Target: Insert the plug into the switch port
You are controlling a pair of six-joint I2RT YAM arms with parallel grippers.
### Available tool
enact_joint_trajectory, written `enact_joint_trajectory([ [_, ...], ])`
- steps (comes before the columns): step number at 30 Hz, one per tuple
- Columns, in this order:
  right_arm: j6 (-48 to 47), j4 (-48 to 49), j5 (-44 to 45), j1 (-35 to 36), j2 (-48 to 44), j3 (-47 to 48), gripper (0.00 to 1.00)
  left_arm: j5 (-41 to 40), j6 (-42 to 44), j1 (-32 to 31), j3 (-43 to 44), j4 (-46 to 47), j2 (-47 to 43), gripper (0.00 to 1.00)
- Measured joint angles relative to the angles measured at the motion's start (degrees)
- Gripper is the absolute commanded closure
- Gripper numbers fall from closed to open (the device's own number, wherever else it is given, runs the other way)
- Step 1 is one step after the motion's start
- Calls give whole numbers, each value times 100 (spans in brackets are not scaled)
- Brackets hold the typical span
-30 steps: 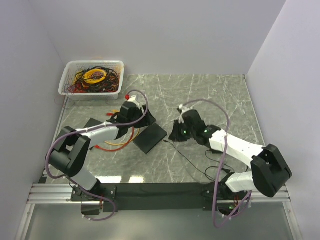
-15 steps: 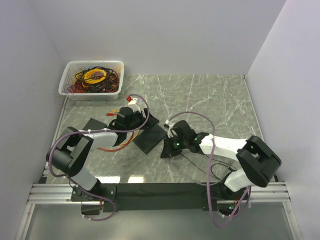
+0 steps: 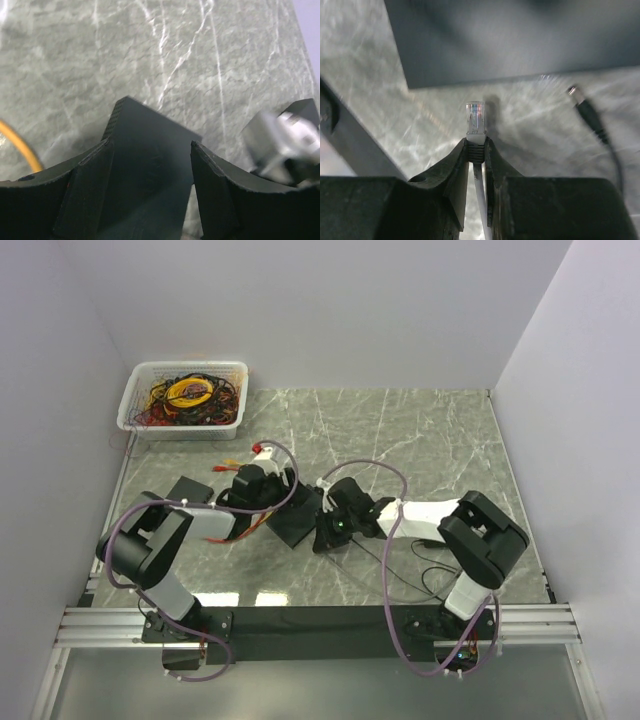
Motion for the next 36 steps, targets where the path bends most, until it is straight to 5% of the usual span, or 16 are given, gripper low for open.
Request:
enact_joint_trajectory([
  [13, -131, -310, 1316, 494, 243, 570, 100, -621, -7, 37, -1062, 1086, -103, 35],
  [36, -227, -1222, 3432, 1469, 468, 1167, 100, -610, -103, 52, -977, 1589, 463, 39],
])
